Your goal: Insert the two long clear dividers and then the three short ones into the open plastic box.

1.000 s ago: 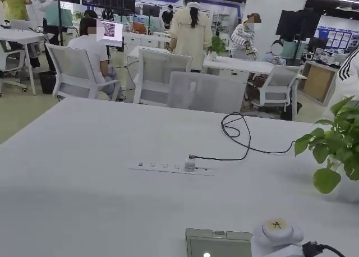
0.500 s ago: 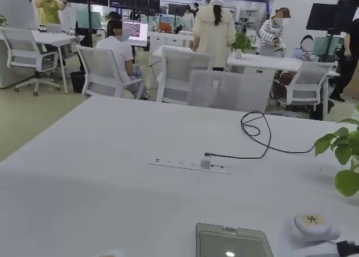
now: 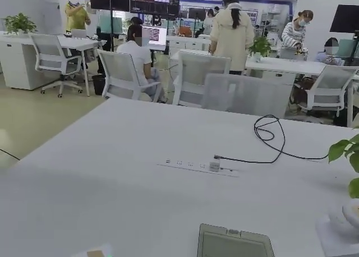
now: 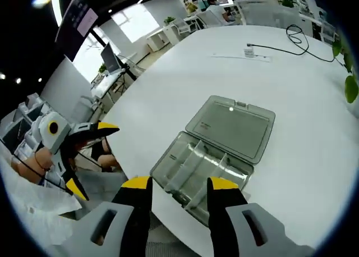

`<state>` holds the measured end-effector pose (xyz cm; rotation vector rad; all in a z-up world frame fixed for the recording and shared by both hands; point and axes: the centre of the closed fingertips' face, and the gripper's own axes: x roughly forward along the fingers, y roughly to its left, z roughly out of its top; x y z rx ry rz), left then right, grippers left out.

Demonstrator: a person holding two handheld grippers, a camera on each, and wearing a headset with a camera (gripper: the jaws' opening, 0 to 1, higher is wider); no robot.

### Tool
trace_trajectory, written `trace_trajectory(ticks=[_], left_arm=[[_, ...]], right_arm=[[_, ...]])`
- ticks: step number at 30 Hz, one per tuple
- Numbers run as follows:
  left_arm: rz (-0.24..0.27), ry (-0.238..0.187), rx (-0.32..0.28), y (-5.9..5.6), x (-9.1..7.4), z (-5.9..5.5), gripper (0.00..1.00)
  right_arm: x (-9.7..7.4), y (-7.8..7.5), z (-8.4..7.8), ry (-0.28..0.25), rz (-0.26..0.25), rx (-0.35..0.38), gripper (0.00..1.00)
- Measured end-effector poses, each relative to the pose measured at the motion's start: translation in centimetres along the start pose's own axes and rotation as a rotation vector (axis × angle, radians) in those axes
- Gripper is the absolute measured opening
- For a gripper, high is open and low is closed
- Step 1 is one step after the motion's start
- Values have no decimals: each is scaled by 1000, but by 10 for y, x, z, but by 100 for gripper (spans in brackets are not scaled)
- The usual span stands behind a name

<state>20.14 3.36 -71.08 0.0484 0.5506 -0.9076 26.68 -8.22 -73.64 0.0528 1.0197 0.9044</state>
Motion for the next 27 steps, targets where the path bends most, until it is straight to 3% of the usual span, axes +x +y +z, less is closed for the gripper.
trace_trajectory(ticks=[6, 9, 11, 16, 20, 27], left_arm=[[11, -7, 8, 1, 1, 3, 100], [18, -15, 3, 1, 1, 4, 100], [19, -18, 3, 1, 2, 4, 100], [21, -14, -6, 0, 2, 1, 100], [18, -7, -9, 0, 1, -3, 100], [12, 4, -5, 1, 2, -9, 100]], right_arm=[[-21, -19, -23, 90, -7, -204, 48], [-25, -24, -29, 106, 0, -296, 53], [-27, -29, -40, 156, 7, -369, 57], [-25, -38, -60, 244, 51, -496, 59], [-18, -50, -73, 306, 71, -651, 59], [-4, -78, -95, 438, 60, -856, 58]])
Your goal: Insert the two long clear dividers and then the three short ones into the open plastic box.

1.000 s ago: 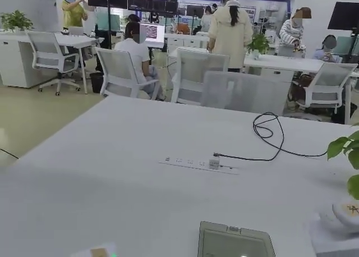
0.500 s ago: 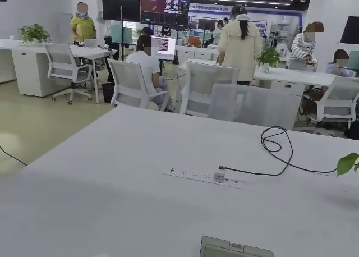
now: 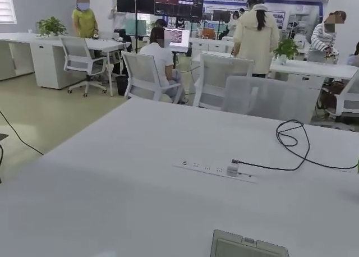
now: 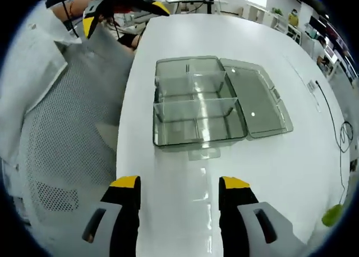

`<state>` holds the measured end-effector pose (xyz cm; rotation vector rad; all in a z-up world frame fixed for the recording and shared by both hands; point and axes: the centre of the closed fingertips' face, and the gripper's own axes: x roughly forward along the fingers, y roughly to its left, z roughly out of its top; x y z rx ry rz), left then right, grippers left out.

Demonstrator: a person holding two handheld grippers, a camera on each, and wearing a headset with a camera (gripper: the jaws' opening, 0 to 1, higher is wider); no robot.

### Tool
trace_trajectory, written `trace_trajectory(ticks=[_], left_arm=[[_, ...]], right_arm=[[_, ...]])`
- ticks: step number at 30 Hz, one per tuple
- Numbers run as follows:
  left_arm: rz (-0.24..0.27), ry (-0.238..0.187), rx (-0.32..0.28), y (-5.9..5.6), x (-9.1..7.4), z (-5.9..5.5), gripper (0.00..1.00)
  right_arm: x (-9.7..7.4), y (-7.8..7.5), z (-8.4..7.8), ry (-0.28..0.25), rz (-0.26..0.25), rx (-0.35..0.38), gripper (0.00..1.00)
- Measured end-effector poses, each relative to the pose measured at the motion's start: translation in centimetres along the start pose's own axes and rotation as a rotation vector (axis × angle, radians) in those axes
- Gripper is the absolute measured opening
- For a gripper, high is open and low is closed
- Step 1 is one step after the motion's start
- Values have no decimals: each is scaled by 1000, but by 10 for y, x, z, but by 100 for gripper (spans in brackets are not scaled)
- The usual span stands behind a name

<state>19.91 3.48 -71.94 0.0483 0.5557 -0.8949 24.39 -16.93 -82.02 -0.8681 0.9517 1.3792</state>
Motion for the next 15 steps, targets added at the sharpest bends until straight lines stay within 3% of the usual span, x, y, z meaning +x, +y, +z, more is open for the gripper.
trace_trajectory(ticks=[4, 15], left_arm=[[-3, 6, -4, 2, 1, -4, 100], [-7, -1, -10, 5, 3, -3, 100]], right_arm=[[11, -4, -15, 71, -10, -76, 54], [27, -10, -28, 126, 5, -129, 46]])
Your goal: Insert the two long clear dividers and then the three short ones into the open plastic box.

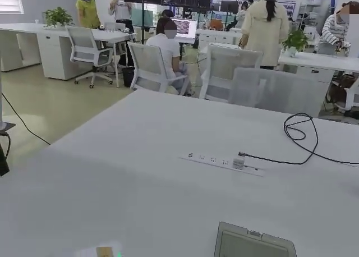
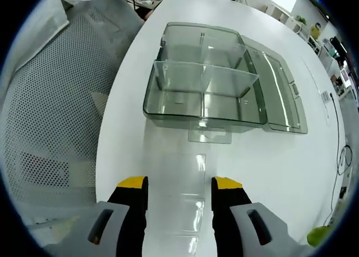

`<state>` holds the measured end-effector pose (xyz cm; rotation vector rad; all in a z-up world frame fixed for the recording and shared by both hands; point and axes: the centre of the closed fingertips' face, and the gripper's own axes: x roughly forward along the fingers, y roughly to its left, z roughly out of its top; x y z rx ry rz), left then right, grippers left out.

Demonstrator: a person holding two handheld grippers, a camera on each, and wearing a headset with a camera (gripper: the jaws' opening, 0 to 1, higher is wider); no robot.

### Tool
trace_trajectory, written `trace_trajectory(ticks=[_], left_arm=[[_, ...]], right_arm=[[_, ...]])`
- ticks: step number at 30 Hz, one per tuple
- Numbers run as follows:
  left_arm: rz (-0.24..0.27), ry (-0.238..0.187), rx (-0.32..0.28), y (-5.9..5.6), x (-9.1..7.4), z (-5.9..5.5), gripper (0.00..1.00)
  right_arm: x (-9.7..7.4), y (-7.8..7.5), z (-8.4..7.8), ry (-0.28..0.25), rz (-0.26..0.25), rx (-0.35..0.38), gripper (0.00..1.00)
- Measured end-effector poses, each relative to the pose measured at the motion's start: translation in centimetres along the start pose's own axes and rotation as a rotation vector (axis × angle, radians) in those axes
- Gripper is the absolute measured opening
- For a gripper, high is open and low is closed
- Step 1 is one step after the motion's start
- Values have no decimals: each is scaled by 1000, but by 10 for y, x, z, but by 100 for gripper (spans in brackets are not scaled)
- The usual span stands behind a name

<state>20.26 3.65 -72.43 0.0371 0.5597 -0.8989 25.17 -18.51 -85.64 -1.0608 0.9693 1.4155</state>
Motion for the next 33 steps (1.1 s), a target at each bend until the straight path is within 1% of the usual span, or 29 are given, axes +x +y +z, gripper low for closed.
trace_trajectory(ticks=[2, 4, 7, 11, 13, 26, 30, 33], left_arm=[[1, -2, -2, 0, 0, 0, 100], [2, -5, -3, 1, 0, 1, 100], [0, -3, -2, 1, 0, 0, 100], [-3, -4, -3, 1, 1, 1, 100], [-4, -5, -4, 0, 1, 1, 100], [-4, -6, 0, -2, -1, 1, 100], [-3, -4, 2, -1, -2, 1, 100], [-5, -8, 3, -2, -2, 2, 100]], right_arm=[[-1, -3, -1, 11, -18, -14, 44], [-2, -3, 0, 7, -13, -11, 44], [-1, -3, 1, 2, -22, 3, 43], [-2, -2, 0, 8, -21, -3, 40], [-2, -2, 1, 10, -21, -7, 33], [-1, -1, 2, 27, -29, -12, 33], [-3, -3, 0, 31, -55, -13, 33], [-7, -2, -1, 26, -57, 8, 33]])
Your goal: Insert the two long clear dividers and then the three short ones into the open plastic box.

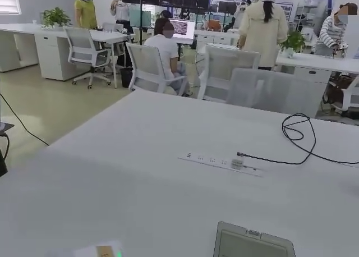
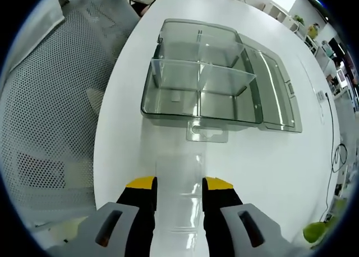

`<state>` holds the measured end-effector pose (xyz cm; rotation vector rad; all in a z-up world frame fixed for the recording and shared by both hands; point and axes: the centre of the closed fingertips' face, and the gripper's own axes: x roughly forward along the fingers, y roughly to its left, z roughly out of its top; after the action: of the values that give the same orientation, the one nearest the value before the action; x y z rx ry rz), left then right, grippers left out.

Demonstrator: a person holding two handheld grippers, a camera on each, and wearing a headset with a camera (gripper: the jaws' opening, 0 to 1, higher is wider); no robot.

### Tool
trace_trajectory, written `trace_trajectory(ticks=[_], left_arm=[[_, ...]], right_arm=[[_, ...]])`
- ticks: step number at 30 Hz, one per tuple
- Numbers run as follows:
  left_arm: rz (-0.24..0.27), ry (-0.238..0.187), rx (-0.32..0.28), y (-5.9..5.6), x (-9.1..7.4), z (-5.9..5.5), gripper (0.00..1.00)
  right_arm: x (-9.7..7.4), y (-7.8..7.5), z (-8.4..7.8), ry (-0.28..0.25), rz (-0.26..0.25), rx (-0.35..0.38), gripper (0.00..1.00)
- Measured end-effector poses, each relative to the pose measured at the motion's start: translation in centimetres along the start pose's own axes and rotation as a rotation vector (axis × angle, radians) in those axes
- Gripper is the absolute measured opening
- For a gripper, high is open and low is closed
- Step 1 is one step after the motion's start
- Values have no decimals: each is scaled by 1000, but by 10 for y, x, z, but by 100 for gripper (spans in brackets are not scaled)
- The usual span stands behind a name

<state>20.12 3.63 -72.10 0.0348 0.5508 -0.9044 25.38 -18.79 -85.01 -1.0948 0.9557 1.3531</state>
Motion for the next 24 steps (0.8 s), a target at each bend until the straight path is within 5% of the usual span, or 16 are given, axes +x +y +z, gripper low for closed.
trace_trajectory(ticks=[6, 13, 21, 24], left_arm=[[-8, -7, -3, 0, 1, 5, 100], [-24, -46, -68, 3, 5, 25, 96], [-133, -76, -260, -15, 18, 54, 84], [-169, -103, -274, -21, 25, 68, 80]], right_arm=[[-20, 2, 0, -12, -38, 18, 33], [-58, -4, 7, -36, -130, 41, 33], [-106, -4, 49, -132, -233, 54, 33], [-118, -1, 65, -147, -263, 30, 33]])
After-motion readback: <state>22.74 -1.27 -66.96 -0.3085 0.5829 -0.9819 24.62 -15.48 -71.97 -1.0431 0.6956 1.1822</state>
